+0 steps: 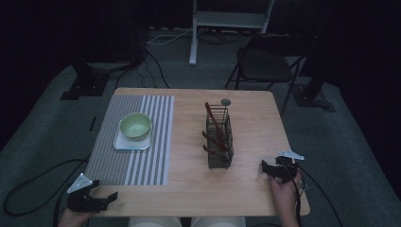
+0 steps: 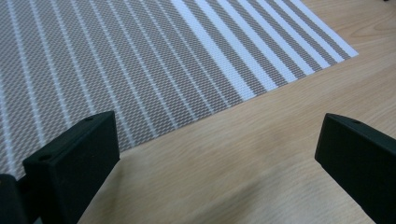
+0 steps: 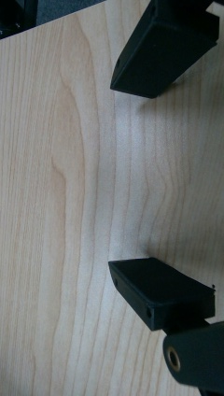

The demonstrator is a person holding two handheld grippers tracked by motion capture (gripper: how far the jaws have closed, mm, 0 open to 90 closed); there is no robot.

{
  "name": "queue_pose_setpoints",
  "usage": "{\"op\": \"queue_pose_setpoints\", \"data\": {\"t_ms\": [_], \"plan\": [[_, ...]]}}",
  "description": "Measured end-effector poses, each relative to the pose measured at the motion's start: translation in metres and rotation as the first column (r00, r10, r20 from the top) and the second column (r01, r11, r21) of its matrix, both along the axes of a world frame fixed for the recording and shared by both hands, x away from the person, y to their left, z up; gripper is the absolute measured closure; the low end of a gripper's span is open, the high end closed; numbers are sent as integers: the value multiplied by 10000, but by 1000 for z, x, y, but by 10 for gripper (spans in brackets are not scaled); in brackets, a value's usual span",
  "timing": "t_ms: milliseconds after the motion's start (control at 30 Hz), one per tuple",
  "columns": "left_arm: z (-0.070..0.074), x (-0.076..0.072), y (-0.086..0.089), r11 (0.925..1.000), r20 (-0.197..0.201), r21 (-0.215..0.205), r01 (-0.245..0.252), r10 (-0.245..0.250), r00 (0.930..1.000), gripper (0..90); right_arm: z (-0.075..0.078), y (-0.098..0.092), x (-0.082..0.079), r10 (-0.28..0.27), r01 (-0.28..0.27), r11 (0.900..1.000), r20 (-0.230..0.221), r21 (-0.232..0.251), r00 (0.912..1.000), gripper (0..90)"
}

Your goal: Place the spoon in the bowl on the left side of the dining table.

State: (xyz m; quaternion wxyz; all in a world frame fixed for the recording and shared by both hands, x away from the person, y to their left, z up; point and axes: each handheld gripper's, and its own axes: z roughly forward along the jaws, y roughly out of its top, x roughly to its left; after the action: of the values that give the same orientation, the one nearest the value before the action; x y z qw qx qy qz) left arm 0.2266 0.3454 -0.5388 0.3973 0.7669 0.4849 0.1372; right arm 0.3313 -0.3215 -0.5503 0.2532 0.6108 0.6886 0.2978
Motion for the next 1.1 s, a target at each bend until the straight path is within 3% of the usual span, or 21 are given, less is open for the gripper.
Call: {"op": "queue_pose_setpoints", "data": {"t_ms": [100, 233, 567, 733, 1100], "plan": [[2, 2, -5, 9999, 55, -53, 138, -138, 9999, 0, 0, 0, 0, 0, 0, 10000, -1, -2, 10000, 115], [6, 4, -9, 9985, 133, -421, 356, -350, 9993, 0, 0, 0, 0, 0, 0, 10000, -1, -2, 10000, 115], [11, 8, -21, 9965, 71, -403, 739, -737, 9973, 7, 0, 0, 0, 0, 0, 10000, 0, 2, 10000, 115], [18, 12, -32, 9939, 244, -425, 1017, -1007, 9946, 6, 0, 0, 0, -1, 1, 10000, -2, 4, 10000, 115], [37, 25, -68, 9774, 720, -680, 2002, -1953, 9781, 7, 0, 0, 0, 0, 0, 10000, -4, 8, 10000, 116]]}}
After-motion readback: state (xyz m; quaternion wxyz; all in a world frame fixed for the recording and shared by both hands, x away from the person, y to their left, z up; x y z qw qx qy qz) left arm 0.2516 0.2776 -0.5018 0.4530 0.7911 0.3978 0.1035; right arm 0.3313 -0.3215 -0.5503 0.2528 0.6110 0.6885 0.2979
